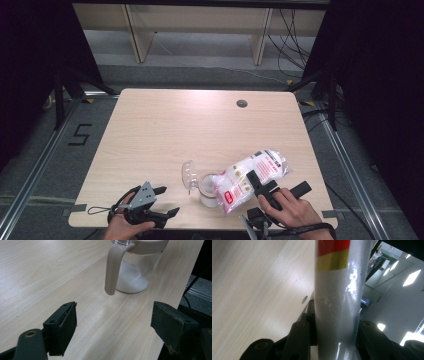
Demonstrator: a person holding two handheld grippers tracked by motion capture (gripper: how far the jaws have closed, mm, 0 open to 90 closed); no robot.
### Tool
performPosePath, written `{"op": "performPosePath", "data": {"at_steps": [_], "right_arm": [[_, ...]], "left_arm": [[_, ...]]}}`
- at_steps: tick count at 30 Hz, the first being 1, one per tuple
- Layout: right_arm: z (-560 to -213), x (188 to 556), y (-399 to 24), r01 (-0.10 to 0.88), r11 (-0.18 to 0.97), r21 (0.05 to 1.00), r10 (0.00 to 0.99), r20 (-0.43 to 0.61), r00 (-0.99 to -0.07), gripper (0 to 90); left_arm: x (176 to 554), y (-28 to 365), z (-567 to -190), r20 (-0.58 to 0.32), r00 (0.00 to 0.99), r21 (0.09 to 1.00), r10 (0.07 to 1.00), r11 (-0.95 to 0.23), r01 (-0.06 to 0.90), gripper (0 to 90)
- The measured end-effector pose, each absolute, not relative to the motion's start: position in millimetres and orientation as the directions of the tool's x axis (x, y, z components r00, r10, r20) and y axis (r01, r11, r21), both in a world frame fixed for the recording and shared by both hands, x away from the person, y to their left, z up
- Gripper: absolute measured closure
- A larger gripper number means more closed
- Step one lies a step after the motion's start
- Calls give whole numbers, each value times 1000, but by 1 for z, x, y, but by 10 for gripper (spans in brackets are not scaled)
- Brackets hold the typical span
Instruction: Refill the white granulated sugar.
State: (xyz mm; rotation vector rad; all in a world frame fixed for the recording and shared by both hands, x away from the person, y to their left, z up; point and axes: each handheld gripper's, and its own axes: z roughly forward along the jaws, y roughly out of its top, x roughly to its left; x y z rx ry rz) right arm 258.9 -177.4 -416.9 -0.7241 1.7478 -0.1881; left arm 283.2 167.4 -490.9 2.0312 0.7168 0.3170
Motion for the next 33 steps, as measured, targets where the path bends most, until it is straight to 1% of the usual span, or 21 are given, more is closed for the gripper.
{"op": "performPosePath", "data": {"at_steps": [2,9,11,16,17,20,23,25,33], "right_arm": [[-418,259,-177,-365,789,-494,-569,-812,-133,732],[-417,258,-175,-371,783,-500,-576,-807,-128,733],[-416,257,-175,-371,786,-495,-572,-810,-131,733],[-416,257,-175,-377,787,-489,-568,-813,-130,733],[-416,257,-175,-376,787,-489,-567,-813,-130,733],[-416,257,-176,-374,788,-489,-566,-814,-129,733],[-416,258,-176,-375,792,-482,-560,-818,-130,733],[-415,258,-176,-379,792,-478,-558,-820,-131,734],[-416,258,-177,-379,799,-467,-546,-827,-133,734]], "left_arm": [[283,167,-491,-70,798,847,599,-387,365,204],[284,168,-491,-58,801,850,596,-391,353,204],[284,167,-491,-73,794,851,604,-377,366,205],[284,168,-491,-59,797,849,601,-390,357,204],[283,167,-491,-68,792,854,606,-376,361,204],[284,168,-490,-49,803,854,595,-391,342,205],[283,167,-491,-78,789,855,610,-366,367,204],[284,169,-490,-62,798,851,599,-387,357,205],[284,168,-490,-71,797,852,599,-378,361,206]]}}
